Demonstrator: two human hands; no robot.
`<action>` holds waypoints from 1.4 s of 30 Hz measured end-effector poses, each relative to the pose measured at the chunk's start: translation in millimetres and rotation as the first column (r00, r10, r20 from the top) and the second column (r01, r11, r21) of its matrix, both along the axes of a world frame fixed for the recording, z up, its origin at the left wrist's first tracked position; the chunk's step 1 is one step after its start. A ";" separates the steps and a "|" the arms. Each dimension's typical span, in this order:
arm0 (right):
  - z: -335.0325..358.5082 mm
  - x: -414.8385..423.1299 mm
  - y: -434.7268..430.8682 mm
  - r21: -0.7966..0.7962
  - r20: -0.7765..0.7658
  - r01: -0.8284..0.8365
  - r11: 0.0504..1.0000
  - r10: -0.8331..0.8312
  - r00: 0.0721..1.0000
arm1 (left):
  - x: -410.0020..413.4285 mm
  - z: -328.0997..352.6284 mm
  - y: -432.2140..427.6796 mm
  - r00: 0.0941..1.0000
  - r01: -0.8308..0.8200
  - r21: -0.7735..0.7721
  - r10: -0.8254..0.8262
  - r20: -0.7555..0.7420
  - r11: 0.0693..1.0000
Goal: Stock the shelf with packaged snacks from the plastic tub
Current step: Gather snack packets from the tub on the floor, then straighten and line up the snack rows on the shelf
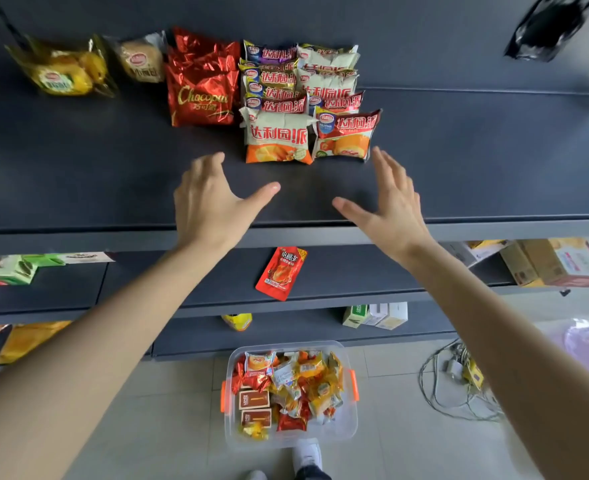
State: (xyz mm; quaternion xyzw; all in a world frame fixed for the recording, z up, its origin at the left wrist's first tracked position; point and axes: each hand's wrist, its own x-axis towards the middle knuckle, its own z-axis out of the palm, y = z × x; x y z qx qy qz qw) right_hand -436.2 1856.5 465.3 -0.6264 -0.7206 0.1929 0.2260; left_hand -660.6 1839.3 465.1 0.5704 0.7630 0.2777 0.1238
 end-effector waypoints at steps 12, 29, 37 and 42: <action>-25.3 -31.2 -110.7 -0.064 0.413 -0.462 0.885 0.445 0.795 | -0.8 -26.9 -131.0 0.911 0.285 -0.098 -0.302 -0.283 0.953; -308.3 3.3 -198.5 -0.753 0.214 -0.199 0.627 0.520 0.827 | -24.9 -295.5 -249.0 0.972 0.083 -0.737 -0.217 -0.088 0.671; -440.1 -34.9 -233.0 -0.825 0.095 -0.221 0.521 0.513 0.853 | -39.7 -402.8 -278.4 0.998 0.058 -0.826 -0.064 0.027 0.561; -518.8 -71.4 -259.4 -0.841 -0.012 -0.229 0.490 0.407 0.913 | -52.1 -469.6 -292.9 0.993 0.073 -0.830 0.041 0.114 0.554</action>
